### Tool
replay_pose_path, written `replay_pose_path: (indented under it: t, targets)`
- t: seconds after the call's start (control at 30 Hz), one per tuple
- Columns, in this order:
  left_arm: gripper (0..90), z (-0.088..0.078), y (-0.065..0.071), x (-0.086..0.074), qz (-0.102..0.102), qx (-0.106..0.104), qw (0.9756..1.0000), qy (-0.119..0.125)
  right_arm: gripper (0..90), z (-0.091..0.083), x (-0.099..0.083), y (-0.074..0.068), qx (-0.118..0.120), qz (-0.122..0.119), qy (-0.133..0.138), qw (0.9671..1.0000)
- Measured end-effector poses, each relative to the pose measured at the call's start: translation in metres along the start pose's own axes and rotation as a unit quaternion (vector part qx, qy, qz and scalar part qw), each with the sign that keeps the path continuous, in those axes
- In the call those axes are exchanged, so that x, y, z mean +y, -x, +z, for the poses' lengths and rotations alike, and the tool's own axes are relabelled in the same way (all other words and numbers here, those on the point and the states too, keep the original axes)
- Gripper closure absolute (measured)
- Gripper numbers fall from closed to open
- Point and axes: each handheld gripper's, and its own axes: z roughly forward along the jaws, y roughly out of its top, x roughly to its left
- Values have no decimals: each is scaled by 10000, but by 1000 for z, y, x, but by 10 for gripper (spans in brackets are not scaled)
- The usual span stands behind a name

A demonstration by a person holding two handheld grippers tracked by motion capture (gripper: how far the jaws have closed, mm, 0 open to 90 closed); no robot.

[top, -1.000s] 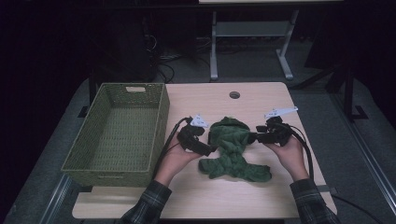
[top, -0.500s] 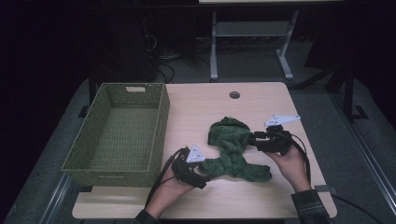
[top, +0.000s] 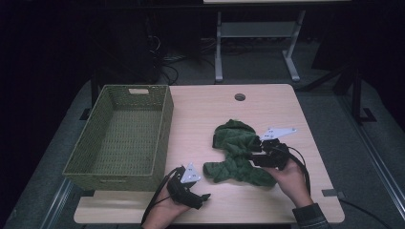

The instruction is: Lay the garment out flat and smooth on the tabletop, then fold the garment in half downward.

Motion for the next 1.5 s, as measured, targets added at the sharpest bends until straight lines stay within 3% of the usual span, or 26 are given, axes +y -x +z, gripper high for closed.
replay_pose_path:
  t: [0.33,0.73,1.0,1.2,1.23,1.27,1.5]
  targets:
    - [126,-4,-1,-11,107,33,9998,169,618,18,12,-39,452,-423,-79,9981]
    - [127,-4,-2,-11,127,35,9998,170,702,43,22,-77,751,-697,-211,9945]
    - [127,-4,-1,-11,100,29,9998,170,727,73,26,-100,863,-1027,-429,9900]
    - [127,-4,-2,-11,119,39,9998,152,724,85,23,-100,834,-962,-589,9901]
    - [127,-4,-2,-11,122,39,9998,153,723,88,22,-97,817,-1073,-583,9892]
    - [127,-4,-2,-11,121,31,9998,134,721,90,20,-99,813,-909,-629,9905]
    - [127,-4,-1,-11,101,27,9998,153,695,108,7,-94,708,-982,-882,9887]
